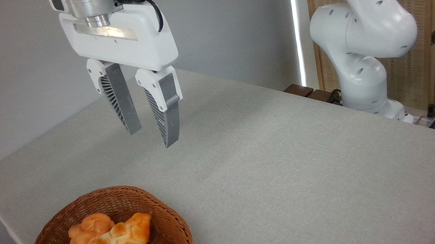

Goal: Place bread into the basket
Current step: 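Open the gripper, release the loaf, and raise the gripper away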

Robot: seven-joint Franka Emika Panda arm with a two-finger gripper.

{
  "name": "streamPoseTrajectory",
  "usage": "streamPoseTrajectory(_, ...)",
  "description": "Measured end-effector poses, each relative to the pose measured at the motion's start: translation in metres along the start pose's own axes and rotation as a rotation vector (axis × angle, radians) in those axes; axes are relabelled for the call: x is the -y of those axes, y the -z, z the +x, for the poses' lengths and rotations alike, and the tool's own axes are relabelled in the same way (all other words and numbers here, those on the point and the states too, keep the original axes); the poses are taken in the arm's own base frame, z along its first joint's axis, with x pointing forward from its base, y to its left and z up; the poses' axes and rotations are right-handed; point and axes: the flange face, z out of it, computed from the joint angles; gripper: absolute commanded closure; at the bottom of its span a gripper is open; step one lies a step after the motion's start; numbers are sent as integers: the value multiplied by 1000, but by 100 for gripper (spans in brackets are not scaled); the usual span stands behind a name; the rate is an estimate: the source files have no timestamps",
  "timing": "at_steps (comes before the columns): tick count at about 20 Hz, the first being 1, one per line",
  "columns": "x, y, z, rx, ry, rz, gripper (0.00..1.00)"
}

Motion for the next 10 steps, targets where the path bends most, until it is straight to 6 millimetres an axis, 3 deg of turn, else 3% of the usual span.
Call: streamPoseTrajectory(10, -6, -17, -1, 33, -14, -26, 0)
